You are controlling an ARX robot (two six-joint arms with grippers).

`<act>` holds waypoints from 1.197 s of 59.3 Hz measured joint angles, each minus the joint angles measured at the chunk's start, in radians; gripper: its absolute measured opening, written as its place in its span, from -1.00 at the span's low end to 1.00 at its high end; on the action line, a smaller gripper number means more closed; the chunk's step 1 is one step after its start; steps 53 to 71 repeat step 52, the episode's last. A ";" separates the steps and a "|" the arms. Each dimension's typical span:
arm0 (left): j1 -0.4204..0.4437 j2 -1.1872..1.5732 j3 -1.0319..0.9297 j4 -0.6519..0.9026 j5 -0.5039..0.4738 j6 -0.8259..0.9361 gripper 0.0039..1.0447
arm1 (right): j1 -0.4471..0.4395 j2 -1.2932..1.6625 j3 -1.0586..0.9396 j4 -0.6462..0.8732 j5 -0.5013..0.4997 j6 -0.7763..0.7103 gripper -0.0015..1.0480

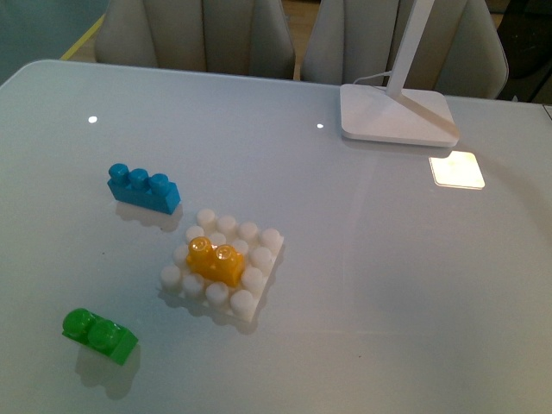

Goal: Insert yellow block into base center

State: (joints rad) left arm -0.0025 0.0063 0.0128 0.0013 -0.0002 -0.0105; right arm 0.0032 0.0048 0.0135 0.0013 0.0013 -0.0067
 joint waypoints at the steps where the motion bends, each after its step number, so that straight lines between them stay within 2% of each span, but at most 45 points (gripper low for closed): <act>1: 0.000 0.000 0.000 0.000 0.000 0.000 -0.09 | 0.000 0.000 0.000 0.000 0.000 0.000 0.83; 17: 0.000 0.000 0.000 0.000 0.000 0.000 0.85 | 0.000 0.000 0.000 0.000 0.000 0.000 0.83; 19: 0.000 0.000 0.000 0.000 0.000 0.003 0.90 | 0.000 0.000 0.000 0.000 0.000 0.000 0.83; 71: 0.000 0.000 0.000 0.000 0.000 0.003 0.86 | 0.000 0.000 0.000 0.000 0.000 0.000 0.83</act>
